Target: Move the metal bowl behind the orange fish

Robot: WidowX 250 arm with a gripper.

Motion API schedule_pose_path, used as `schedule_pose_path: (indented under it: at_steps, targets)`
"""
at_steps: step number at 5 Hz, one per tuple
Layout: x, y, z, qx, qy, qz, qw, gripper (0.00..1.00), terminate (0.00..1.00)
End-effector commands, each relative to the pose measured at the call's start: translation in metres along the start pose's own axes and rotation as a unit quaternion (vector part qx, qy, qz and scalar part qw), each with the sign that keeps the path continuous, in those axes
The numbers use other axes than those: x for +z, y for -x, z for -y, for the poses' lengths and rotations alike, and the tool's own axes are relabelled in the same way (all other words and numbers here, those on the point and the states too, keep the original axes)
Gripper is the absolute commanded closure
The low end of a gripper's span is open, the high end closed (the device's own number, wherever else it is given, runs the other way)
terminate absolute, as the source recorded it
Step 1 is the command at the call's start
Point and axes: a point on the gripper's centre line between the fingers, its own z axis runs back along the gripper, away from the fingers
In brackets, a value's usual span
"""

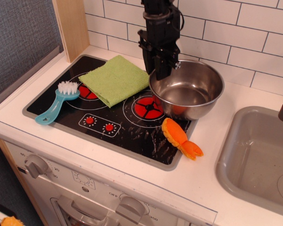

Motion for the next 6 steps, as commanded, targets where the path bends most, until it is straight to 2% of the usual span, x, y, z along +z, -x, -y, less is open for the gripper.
schedule_pose_path:
  at_steps: [1, 2, 3, 4, 5, 6]
  targets:
    - [0.079, 0.030, 0.014, 0.073, -0.071, 0.061, 0.9929, 0.00, 0.00]
    - [0.075, 0.052, 0.026, 0.133, -0.090, 0.032, 0.9865, 0.00, 0.00]
    - [0.065, 0.062, 0.028, 0.138, -0.088, 0.020, 0.9862, 0.00, 0.00]
    - [0.059, 0.066, 0.025, 0.096, -0.076, 0.010, 0.9924, 0.00, 0.00]
    - [0.059, 0.066, 0.025, 0.096, -0.076, 0.010, 0.9924, 0.00, 0.00]
    - [0.059, 0.066, 0.025, 0.096, -0.076, 0.010, 0.9924, 0.00, 1.00]
